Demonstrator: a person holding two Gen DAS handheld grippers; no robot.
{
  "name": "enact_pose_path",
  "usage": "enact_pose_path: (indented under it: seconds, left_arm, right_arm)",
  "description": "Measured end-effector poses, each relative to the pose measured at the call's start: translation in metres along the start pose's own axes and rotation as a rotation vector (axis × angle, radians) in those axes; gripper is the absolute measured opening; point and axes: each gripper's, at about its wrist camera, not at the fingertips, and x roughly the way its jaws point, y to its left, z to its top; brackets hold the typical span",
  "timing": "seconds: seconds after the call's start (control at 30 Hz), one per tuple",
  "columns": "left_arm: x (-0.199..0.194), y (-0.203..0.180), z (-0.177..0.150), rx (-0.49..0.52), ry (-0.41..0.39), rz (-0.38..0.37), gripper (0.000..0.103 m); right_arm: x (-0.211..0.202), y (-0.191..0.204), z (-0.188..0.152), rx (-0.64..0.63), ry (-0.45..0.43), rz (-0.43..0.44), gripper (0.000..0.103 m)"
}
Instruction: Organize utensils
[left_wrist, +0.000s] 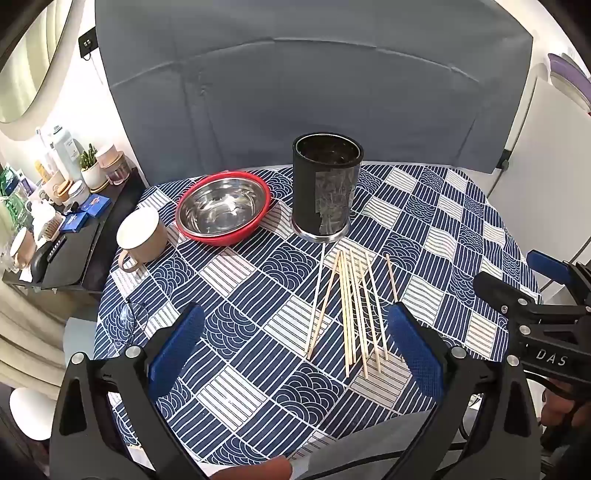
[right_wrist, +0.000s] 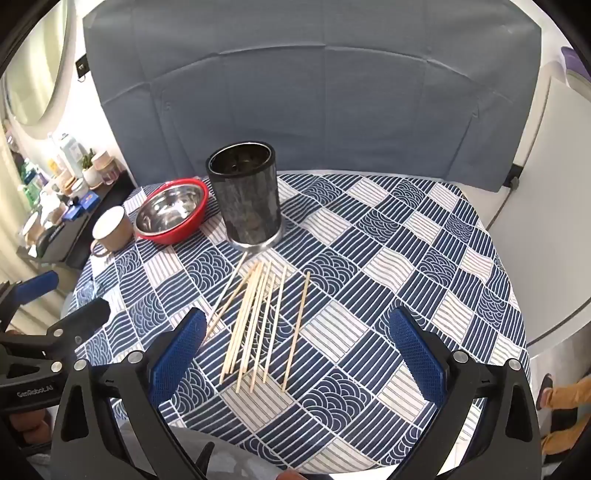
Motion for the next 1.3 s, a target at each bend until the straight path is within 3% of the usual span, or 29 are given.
enact_pose_path:
  seconds: [1.3]
  left_arm:
    - [0.0072,-0.0008,-0.0005,-0.001,0.039,0.015,0.097]
  right_arm:
    - [0.0041,0.0020,0.0019,-0.021,0.005,0.016,0.095]
